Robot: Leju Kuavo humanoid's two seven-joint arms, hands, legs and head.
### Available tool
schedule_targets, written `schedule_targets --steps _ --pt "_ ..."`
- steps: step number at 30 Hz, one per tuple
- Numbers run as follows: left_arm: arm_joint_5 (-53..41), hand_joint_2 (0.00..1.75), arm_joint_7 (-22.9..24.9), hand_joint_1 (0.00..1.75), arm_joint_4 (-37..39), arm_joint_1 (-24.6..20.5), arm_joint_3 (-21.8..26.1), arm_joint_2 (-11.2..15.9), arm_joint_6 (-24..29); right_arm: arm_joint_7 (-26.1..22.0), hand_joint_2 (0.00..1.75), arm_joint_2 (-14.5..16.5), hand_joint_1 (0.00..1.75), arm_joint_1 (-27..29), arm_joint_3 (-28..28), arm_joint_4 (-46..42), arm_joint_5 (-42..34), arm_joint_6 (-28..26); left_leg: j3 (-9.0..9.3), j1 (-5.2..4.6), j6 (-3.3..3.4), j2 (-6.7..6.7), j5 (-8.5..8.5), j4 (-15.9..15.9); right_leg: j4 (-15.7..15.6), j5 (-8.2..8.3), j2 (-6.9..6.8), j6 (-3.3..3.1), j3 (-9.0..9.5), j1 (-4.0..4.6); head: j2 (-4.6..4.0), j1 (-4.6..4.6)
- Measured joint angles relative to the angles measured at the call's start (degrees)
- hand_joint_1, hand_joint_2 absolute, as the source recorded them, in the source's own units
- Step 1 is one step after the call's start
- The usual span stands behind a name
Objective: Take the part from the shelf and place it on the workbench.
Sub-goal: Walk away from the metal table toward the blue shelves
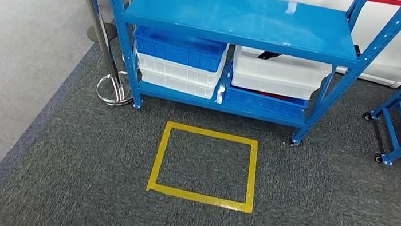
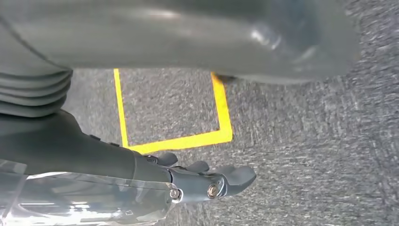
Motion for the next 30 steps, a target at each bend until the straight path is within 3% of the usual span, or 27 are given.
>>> schedule_targets --steps 1,3,4,5,7,8,9,10,11,12,13,14,15,16,18,19,20,23,24,27,28,30 --pt "0.00 0.00 0.03 0.00 0.00 0.08 0.01 0.00 0.00 0.01 1.31 -0.01 0.00 0.10 -0.09 0.02 0.07 -0.07 1.38 -0.02 0.03 -0.05 -0.89 -0.40 0.89 -2.94 -0.02 0.01 -2.29 -0.01 0.00 -0.01" --pt "-0.03 0.00 0.10 0.00 0.00 0.26 0.02 -0.01 -0.01 0.04 0.44 -0.01 0.00 0.48 -0.15 0.02 0.41 -0.27 4.21 0.00 -0.10 -0.24 -2.85 -0.88 -0.63 -8.05 -0.07 0.18 -5.39 -0.02 0.00 0.02" --pt "-0.05 0.00 0.13 0.00 0.00 0.35 0.02 -0.01 -0.01 0.04 0.00 -0.01 0.00 0.70 -0.21 0.02 0.45 -0.32 5.64 0.02 -0.18 -0.15 -3.97 -0.99 -2.67 -8.25 -0.25 0.09 -6.47 0.03 0.00 0.04" --pt "-0.07 0.00 0.14 0.00 0.00 0.50 0.02 -0.01 -0.01 0.05 0.00 -0.01 0.00 0.90 -0.30 0.03 0.28 -0.25 6.94 0.00 -0.28 0.06 -5.18 -1.08 -5.50 -5.47 -0.96 -0.24 -7.37 0.21 0.00 0.11" --pt "-0.04 0.00 0.17 0.00 -0.01 0.83 0.06 -0.02 -0.01 0.14 0.00 -0.04 0.00 1.10 -0.46 0.04 -0.38 0.04 9.27 -0.34 -0.69 0.62 -7.65 -1.14 -10.97 5.62 -3.37 -1.36 -8.78 0.92 0.00 0.22" --pt "-0.01 0.00 0.22 0.00 -0.02 0.97 0.09 0.01 0.02 0.23 0.00 -0.04 0.00 1.00 -0.47 0.06 -0.61 0.07 10.33 -0.50 -1.04 0.96 -8.64 -1.64 -12.48 9.89 -4.11 -1.84 -8.94 1.23 0.00 0.17" --pt "-0.02 0.00 0.27 0.00 -0.05 0.97 0.11 0.03 0.07 0.37 0.00 -0.01 0.00 0.86 -0.46 0.07 -0.66 -0.09 11.44 -0.66 -1.44 1.25 -9.08 -1.96 -13.22 11.78 -4.23 -2.14 -8.69 1.38 0.00 0.14" --pt "-0.06 0.00 0.34 0.00 -0.09 0.83 0.12 0.06 0.12 0.50 0.00 0.04 0.00 0.71 -0.45 0.09 -0.57 -0.36 11.80 -0.70 -1.87 1.47 -8.57 -1.71 -13.34 10.99 -3.58 -2.33 -7.90 1.30 0.00 0.11" --pt "-0.10 0.00 0.42 0.00 -0.14 0.57 0.13 0.10 0.18 0.58 0.00 0.10 0.00 0.57 -0.44 0.11 -0.47 -0.61 11.39 -0.64 -2.20 1.55 -7.29 0.16 -13.95 10.57 -3.10 -2.61 -6.93 1.17 0.00 0.07" --pt "-0.17 0.00 0.46 0.00 -0.17 0.28 0.12 0.10 0.22 0.63 0.00 0.14 0.00 0.48 -0.44 0.13 -0.38 -0.79 9.81 -0.57 -2.55 1.29 -5.55 3.64 -14.63 10.08 -2.77 -2.88 -5.83 0.97 0.00 0.04" --pt "-0.19 0.00 0.56 0.00 -0.19 0.03 0.11 0.12 0.28 0.66 0.00 0.15 0.00 0.38 -0.44 0.14 -0.39 -0.83 7.29 -0.47 -2.85 0.93 -4.37 7.82 -15.27 9.65 -2.40 -3.11 -4.63 0.76 0.00 -0.03" --pt "-0.21 0.00 0.74 0.00 -0.20 -0.08 0.11 0.13 0.38 0.66 0.00 0.15 0.00 0.27 -0.44 0.14 -0.58 -0.75 4.61 -0.30 -3.11 0.55 -4.61 11.65 -15.87 9.15 -1.99 -3.23 -3.36 0.58 0.00 -0.11" --pt "-0.23 0.00 0.97 0.00 -0.20 -0.06 0.11 0.13 0.55 0.66 0.00 0.15 0.00 0.23 -0.44 0.15 -0.93 -0.58 2.25 -0.16 -3.37 0.32 -6.42 14.21 -16.32 8.58 -1.52 -3.28 -2.12 0.45 0.00 -0.19" --pt "-0.26 0.00 1.27 0.00 -0.20 0.05 0.11 0.13 0.78 0.64 0.00 0.15 0.00 0.21 -0.45 0.15 -1.44 -0.33 0.35 -0.01 -3.58 0.22 -9.44 15.39 -16.65 7.91 -0.88 -3.26 -0.91 0.36 0.00 -0.21" --pt "-0.42 0.00 1.76 0.00 -0.20 0.32 0.13 0.13 1.15 0.60 0.00 0.15 0.00 0.21 -0.45 0.18 -2.32 0.14 -2.15 0.25 -3.83 0.19 -14.58 14.60 -16.92 6.51 0.56 -3.09 1.25 0.20 0.00 -0.22" --pt "-0.51 0.00 1.89 0.00 -0.20 0.40 0.13 0.13 1.24 0.57 0.00 0.15 0.00 0.22 -0.45 0.21 -2.55 0.27 -2.83 0.36 -3.78 0.14 -14.89 12.87 -16.94 5.81 1.27 -2.98 2.26 0.15 0.00 -0.23" --pt "-0.56 0.00 1.94 0.00 -0.20 0.46 0.14 0.13 1.27 0.55 0.00 0.15 0.00 0.21 -0.44 0.24 -2.60 0.27 -3.18 0.42 -3.58 0.03 -12.64 10.16 -16.95 5.08 1.79 -2.87 3.25 0.12 0.00 -0.22" --pt "-0.62 0.00 1.97 0.00 -0.27 0.47 0.21 0.25 1.36 0.61 0.00 0.16 0.00 0.30 -0.43 0.34 -2.18 -0.31 -3.53 0.30 -2.69 -0.31 -1.08 2.58 -16.76 2.88 2.72 -2.24 5.54 0.33 0.00 -0.29" --pt "-0.64 0.00 1.97 0.00 -0.31 0.36 0.24 0.30 1.39 0.72 0.00 0.16 0.00 0.31 -0.43 0.39 -1.87 -0.63 -3.52 0.18 -2.38 -0.42 0.85 1.84 -16.74 2.25 2.90 -1.88 6.01 0.43 0.00 -0.32" --pt "-0.79 0.00 1.94 0.00 -0.38 -0.18 0.26 0.37 1.43 1.05 0.00 0.15 0.00 0.05 -0.41 0.59 -0.91 -1.48 -3.02 0.30 -1.24 -0.72 2.16 1.05 -16.51 0.78 2.43 -0.81 6.78 0.52 0.00 -0.25" --pt "-0.85 0.00 1.93 0.00 -0.44 -0.32 0.26 0.41 1.43 1.09 0.00 0.14 0.00 -0.11 -0.41 0.67 -0.68 -1.63 -2.92 0.40 -0.84 -0.71 2.24 0.73 -15.20 -0.23 1.80 -0.56 6.22 0.49 0.00 -0.17" --pt "-0.89 0.00 1.85 0.00 -0.59 -0.33 0.27 0.53 1.27 1.10 0.00 0.13 0.00 -0.31 -0.42 0.86 -0.38 -1.74 -2.84 0.32 -0.23 -0.63 2.08 0.44 -9.04 -3.64 0.53 -0.17 2.99 0.37 0.00 -0.05"
